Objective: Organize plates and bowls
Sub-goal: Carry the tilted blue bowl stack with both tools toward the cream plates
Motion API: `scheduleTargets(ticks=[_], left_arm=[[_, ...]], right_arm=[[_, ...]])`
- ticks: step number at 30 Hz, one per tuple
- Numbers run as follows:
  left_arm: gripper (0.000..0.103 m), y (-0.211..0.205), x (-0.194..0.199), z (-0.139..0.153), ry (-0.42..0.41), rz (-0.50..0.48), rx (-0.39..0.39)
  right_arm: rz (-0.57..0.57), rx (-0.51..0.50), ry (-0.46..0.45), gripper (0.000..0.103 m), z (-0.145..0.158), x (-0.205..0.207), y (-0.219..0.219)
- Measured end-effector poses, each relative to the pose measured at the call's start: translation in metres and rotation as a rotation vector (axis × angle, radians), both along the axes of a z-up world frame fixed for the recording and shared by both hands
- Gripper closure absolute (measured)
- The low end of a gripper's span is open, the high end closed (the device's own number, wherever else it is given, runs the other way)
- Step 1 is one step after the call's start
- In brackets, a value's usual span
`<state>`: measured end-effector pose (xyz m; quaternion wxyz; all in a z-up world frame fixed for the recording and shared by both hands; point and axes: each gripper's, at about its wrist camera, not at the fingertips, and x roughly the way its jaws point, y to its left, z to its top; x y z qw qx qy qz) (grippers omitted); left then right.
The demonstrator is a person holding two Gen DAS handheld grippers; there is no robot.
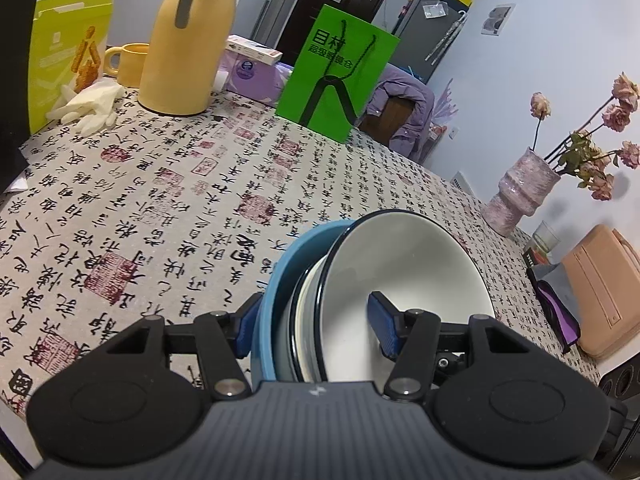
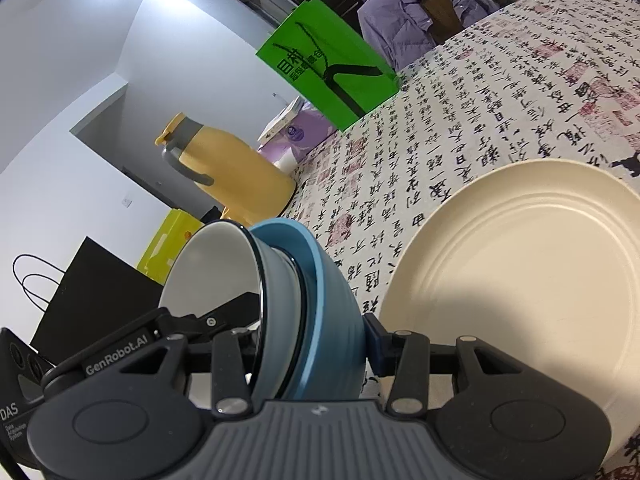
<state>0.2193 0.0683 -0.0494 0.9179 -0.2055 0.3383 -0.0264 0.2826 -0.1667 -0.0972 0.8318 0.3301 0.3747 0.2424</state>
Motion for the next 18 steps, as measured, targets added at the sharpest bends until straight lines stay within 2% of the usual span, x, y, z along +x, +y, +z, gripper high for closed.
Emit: scheduleTargets(ticks=[18], left_arm=[[0.046,-0.041,0.007,0.001,0.003,-0.054,0.017]], right_arm=[[-0.053,0.016,0.004,0.060,-0.003,-0.003,-0.038]])
